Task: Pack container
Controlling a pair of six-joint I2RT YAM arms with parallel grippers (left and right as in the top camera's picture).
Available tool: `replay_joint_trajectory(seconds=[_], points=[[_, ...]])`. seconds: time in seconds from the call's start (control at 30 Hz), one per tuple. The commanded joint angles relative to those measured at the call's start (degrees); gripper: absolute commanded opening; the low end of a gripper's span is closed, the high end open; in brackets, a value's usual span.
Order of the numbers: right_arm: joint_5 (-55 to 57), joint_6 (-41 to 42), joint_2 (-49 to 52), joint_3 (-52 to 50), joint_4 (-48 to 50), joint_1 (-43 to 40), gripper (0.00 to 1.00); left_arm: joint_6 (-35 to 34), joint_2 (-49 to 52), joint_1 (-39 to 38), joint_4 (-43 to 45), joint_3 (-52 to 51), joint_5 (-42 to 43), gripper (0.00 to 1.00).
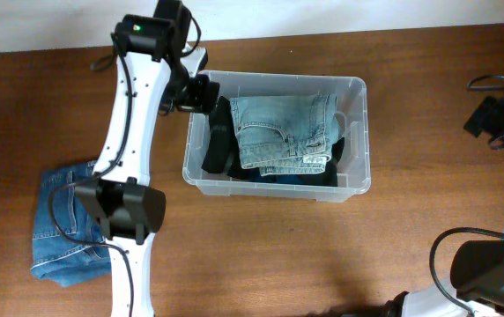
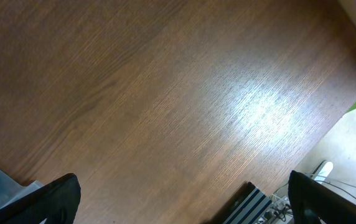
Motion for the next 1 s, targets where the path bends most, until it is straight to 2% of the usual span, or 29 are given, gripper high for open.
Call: replay_joint_trajectory(seconds=[0.0,0.57,0.73,0.87,0.97], points=[[0.7,-0.2,0.4,0.1,0.0,-0.1,0.98,-0.4,-0.6,0.3,2.1,-3.8,-2.1,0.72],[0.7,-0.2,0.4,0.1,0.0,-0.1,0.98,-0.6,-0.6,1.0,9.1,-15.6,-3.4,0.70],[0.7,-0.2,0.4,0.1,0.0,-0.1,0.99,-0.6,-0.6,1.0,9.9,-16.0,-3.4,0.51],[0.7,-0.2,0.4,0.1,0.0,-0.1,0.98,-0.6,-0.6,1.0,10.0,-16.0,-3.4,0.43],[0.7,-0.2,0.4,0.1,0.0,-0.1,0.98,-0.6,-0.6,1.0,10.0,-16.0,-3.4,0.31]])
